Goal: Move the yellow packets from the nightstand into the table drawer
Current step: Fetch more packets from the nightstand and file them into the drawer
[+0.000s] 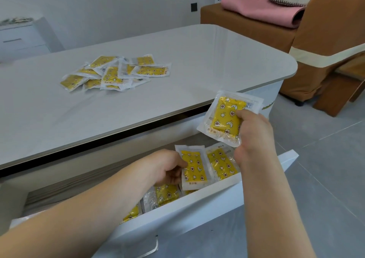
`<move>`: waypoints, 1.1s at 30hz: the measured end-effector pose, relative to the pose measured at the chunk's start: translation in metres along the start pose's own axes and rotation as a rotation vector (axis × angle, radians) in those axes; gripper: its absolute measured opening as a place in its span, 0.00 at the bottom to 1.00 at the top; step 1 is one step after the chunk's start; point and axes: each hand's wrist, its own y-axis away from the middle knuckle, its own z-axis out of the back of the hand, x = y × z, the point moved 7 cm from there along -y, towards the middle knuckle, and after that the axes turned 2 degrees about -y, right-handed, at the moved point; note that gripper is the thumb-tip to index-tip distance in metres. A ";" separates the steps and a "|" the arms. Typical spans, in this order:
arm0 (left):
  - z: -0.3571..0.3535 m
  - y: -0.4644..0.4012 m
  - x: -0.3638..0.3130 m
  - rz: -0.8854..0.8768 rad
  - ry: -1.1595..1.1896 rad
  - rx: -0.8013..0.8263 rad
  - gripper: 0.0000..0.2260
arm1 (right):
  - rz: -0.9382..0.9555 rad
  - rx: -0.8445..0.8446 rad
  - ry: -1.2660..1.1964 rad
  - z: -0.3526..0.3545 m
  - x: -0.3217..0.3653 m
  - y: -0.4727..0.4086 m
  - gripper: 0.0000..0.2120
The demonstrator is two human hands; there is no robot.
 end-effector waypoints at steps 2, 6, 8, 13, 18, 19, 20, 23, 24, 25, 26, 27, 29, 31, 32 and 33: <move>0.000 0.001 0.002 0.008 -0.092 -0.005 0.08 | -0.008 -0.003 0.003 -0.001 -0.001 0.000 0.08; -0.002 0.001 0.003 -0.024 -0.352 -0.015 0.09 | -0.035 0.013 0.032 -0.004 -0.003 0.000 0.09; 0.000 0.007 -0.002 -0.057 -0.457 -0.041 0.06 | -0.038 0.022 0.060 -0.006 -0.004 0.001 0.10; 0.044 0.030 -0.046 -0.385 -0.474 -0.229 0.06 | 0.002 0.118 0.222 -0.018 -0.011 0.002 0.13; 0.072 0.056 -0.043 -0.434 0.006 0.014 0.11 | -0.056 0.273 0.333 -0.040 -0.027 0.015 0.12; 0.073 0.057 -0.038 -0.415 0.075 0.061 0.12 | -0.054 0.283 0.371 -0.044 -0.031 0.017 0.11; 0.073 0.058 -0.033 -0.395 0.141 0.103 0.13 | -0.049 0.282 0.413 -0.047 -0.035 0.018 0.10; 0.076 0.054 -0.020 -0.393 0.242 0.161 0.14 | -0.055 0.269 0.508 -0.058 -0.048 0.026 0.10; 0.078 0.051 -0.016 -0.403 0.249 0.164 0.13 | -0.057 0.266 0.537 -0.061 -0.051 0.028 0.12; 0.080 0.048 -0.012 -0.411 0.247 0.163 0.12 | -0.059 0.268 0.559 -0.064 -0.054 0.029 0.13; 0.082 0.046 -0.008 -0.416 0.240 0.161 0.11 | -0.058 0.272 0.576 -0.066 -0.056 0.031 0.12; 0.084 0.043 -0.005 -0.419 0.227 0.157 0.09 | -0.056 0.278 0.590 -0.067 -0.057 0.032 0.09; 0.088 0.041 -0.002 -0.415 0.188 0.128 0.06 | -0.058 0.278 0.622 -0.066 -0.060 0.032 0.07; 0.096 0.039 0.000 -0.401 0.141 0.067 0.02 | -0.034 0.266 0.669 -0.065 -0.061 0.033 0.06; 0.101 0.036 0.003 -0.391 0.113 0.028 0.02 | -0.016 0.253 0.704 -0.064 -0.061 0.033 0.05; 0.107 0.032 0.006 -0.377 0.079 -0.010 0.03 | -0.004 0.236 0.736 -0.062 -0.060 0.033 0.05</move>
